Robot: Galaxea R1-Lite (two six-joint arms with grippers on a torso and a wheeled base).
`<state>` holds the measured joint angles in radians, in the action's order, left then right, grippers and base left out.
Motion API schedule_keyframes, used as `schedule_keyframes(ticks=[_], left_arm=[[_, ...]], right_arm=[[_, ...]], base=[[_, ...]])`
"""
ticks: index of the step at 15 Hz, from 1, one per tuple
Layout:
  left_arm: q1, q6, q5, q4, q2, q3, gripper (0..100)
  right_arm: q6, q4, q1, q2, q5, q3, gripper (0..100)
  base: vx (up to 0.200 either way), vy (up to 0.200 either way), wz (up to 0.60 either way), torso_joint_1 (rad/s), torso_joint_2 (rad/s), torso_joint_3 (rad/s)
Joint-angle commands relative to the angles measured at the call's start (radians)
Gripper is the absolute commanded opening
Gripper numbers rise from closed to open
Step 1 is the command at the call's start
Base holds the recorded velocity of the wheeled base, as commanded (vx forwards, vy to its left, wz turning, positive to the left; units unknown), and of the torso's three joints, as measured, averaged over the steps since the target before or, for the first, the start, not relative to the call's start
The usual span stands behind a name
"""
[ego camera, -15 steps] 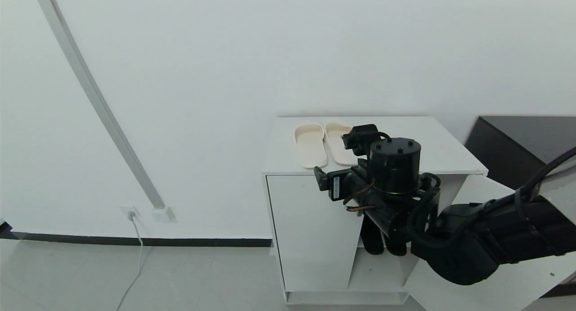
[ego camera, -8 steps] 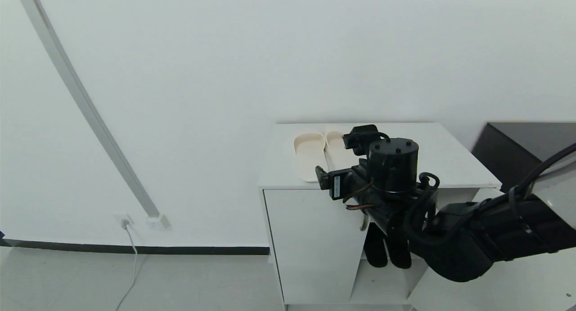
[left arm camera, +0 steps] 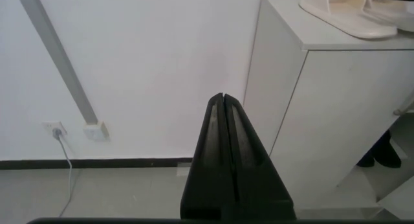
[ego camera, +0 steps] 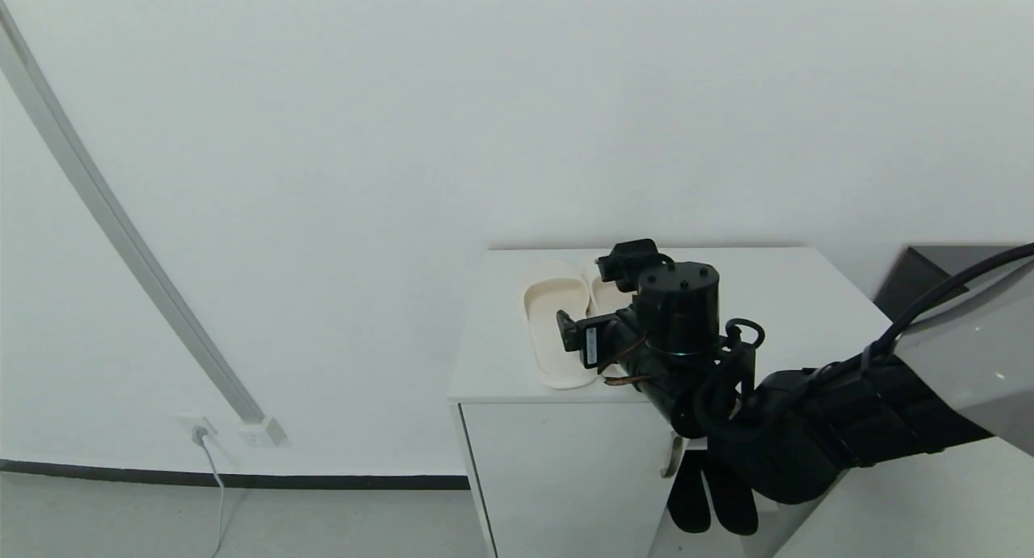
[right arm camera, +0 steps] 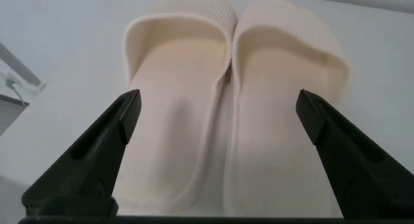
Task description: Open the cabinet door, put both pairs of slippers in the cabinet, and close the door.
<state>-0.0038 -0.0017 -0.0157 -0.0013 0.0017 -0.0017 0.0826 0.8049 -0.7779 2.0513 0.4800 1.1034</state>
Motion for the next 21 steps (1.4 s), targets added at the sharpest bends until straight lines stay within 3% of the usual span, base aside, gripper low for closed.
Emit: schedule_keyframes(ticks=[1,7,14,15,21], left_arm=[[0.001,0.000,-0.001,0.000,0.000,0.000,0],[0.001,-0.001,-0.001,0.000,0.000,0.000,0],[0.001,-0.001,-0.001,0.000,0.000,0.000,0],[0.001,-0.001,-0.001,0.000,0.000,0.000,0],[0.001,-0.001,-0.003,0.000,0.000,0.000,0]], right_arm=[[0.000,0.000,0.008,0.036,0.000,0.016,100],[0.003,0.000,0.019,0.101,-0.006,0.088,100],[0.002,-0.064,0.062,0.242,-0.008,0.317,100],[0.002,-0.064,0.062,0.247,-0.008,0.323,0],[-0.001,-0.053,0.062,0.231,0.000,0.320,0]], base=[[0.000,0.000,0.00,0.000,0.00,0.000],[0.000,0.000,0.00,0.000,0.00,0.000],[0.000,0.000,0.00,0.000,0.00,0.000],[0.000,0.000,0.00,0.000,0.00,0.000],[0.000,0.000,0.00,0.000,0.00,0.000]])
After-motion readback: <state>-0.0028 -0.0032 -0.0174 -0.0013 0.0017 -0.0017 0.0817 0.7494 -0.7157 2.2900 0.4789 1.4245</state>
